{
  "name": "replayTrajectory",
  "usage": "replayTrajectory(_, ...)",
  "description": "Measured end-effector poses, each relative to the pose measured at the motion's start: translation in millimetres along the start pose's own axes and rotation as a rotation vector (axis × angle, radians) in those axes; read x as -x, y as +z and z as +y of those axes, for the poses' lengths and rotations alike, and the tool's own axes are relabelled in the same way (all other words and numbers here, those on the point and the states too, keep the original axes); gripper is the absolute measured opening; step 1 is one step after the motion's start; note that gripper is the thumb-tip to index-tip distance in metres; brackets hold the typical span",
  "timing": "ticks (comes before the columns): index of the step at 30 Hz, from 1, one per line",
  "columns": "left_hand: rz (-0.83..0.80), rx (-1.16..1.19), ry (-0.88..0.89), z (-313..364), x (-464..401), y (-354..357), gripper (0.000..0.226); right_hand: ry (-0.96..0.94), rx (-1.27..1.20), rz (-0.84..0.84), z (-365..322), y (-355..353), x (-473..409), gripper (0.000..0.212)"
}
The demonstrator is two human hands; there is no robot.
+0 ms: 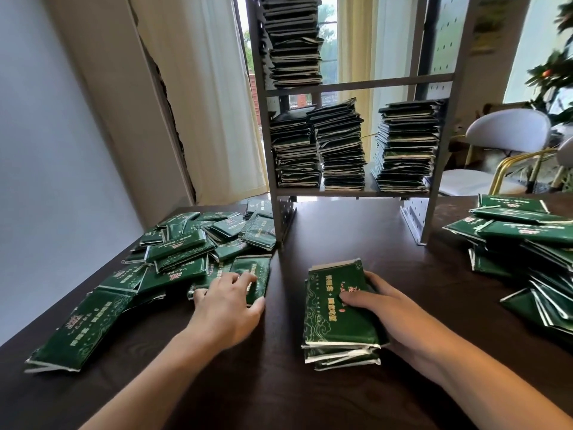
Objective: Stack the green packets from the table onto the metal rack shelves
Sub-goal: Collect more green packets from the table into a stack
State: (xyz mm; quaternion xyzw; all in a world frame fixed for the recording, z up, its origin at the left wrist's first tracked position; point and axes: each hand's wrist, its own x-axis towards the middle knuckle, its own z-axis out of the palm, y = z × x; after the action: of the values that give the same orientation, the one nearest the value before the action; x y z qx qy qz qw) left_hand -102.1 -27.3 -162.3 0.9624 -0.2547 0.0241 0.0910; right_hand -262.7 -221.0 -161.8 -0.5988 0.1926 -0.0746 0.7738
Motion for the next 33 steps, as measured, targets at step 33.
replayTrajectory(33, 0.071, 0.118, 0.149, 18.1, 31.1, -26.3, 0.048, 0.006, 0.053, 0.002, -0.9, 1.7, 2.4, 0.043)
